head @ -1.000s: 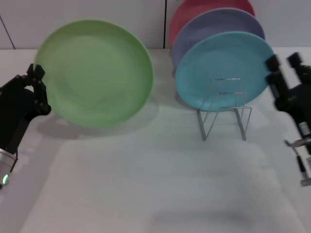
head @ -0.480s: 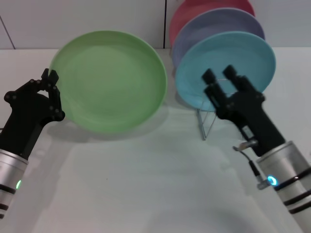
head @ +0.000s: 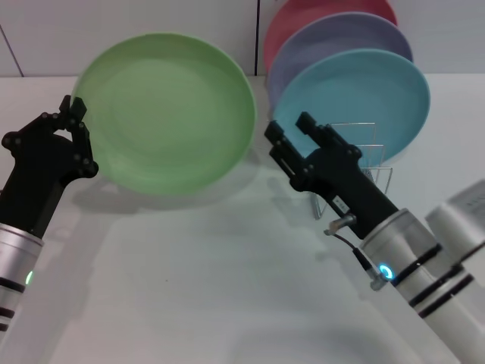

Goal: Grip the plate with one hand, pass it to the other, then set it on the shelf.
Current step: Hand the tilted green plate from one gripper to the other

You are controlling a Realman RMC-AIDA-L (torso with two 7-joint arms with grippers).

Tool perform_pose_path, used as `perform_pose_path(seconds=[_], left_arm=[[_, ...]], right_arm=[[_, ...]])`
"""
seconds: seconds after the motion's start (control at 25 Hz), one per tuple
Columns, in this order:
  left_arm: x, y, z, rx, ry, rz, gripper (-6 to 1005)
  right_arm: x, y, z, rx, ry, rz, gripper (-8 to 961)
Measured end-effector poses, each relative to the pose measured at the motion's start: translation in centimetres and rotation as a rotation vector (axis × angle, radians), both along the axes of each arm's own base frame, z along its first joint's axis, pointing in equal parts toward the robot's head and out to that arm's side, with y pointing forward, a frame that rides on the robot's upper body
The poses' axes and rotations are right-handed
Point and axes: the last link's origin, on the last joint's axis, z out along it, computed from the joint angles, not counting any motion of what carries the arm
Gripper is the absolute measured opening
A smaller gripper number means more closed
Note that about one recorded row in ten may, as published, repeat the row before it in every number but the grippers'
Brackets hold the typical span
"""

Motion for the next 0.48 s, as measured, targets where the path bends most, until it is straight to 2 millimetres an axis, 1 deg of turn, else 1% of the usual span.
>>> perform_pose_path(seconds=[0.32, 0.4, 0.48], left_arm=[[0.7, 0.3, 0.0, 0.041, 0.053, -0.012, 38], [0.5, 0.4, 0.3, 0.064, 0.053, 0.006, 38], [0.5, 0.5, 0.3, 0.069, 0.050, 0.013, 38]], right_arm=[[-0.8, 1.6, -1.0, -0.062, -0.061, -0.007, 588], [-1.2, 2.3, -1.3, -0.077, -0.083, -0.004, 588], [-1.4, 2.5, -1.4, -0.081, -0.087, -0.003, 588]])
